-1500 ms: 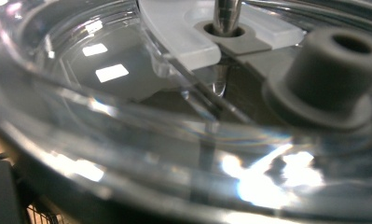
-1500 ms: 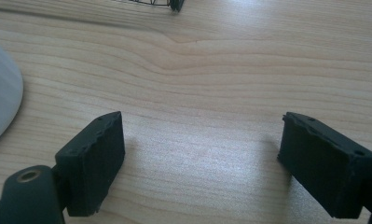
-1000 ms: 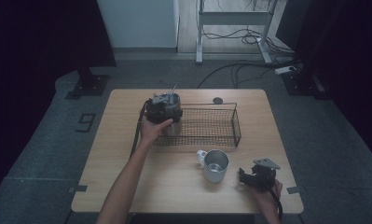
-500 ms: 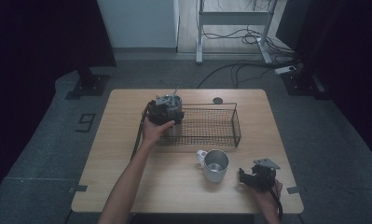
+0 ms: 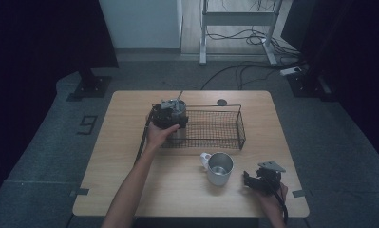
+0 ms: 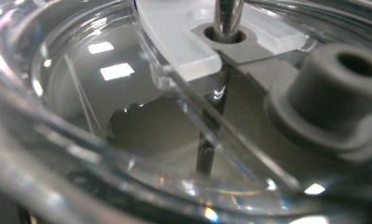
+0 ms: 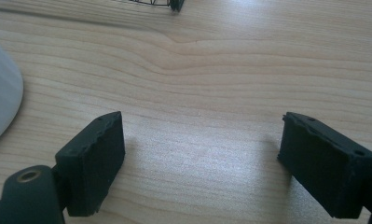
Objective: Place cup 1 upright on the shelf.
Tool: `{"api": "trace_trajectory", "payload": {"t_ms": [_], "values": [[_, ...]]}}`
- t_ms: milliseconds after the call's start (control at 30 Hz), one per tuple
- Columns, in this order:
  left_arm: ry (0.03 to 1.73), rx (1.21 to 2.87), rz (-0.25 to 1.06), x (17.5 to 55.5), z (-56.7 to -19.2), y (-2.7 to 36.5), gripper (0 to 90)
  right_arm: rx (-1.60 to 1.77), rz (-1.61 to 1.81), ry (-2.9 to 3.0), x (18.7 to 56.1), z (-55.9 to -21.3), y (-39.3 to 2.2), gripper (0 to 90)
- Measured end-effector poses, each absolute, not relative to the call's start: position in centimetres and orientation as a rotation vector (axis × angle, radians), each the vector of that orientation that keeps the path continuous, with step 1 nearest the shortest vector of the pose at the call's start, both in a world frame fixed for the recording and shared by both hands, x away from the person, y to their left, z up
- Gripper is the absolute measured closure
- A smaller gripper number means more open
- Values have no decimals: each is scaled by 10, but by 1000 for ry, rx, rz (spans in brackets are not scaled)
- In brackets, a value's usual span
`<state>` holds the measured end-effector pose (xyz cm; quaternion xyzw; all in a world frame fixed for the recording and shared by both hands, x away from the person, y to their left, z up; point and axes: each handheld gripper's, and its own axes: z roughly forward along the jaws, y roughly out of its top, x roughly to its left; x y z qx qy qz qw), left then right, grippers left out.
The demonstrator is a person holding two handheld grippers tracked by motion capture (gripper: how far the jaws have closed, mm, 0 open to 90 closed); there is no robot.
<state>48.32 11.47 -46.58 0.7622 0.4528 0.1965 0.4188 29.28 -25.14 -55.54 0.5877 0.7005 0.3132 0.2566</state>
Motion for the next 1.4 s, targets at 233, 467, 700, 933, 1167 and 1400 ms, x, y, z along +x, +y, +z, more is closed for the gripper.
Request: {"api": "trace_trajectory", "payload": {"t_ms": [233,467,700,933,1167,1400], "values": [[1139,1940,507,481,-468,112,36,1595,850,1901,293,-555,-251,138],[1149,1926,495,478,-470,115,30,1595,850,1901,293,-555,-251,137],[1134,1922,484,474,-468,116,0,1595,850,1900,293,-555,-251,138],[1131,1899,486,470,-468,118,0,1596,853,1901,293,-555,-252,138],[1132,1886,510,463,-468,122,0,1598,852,1901,294,-555,-252,138],[1099,1877,523,455,-460,126,0,1595,852,1902,293,-555,-252,140]]}}
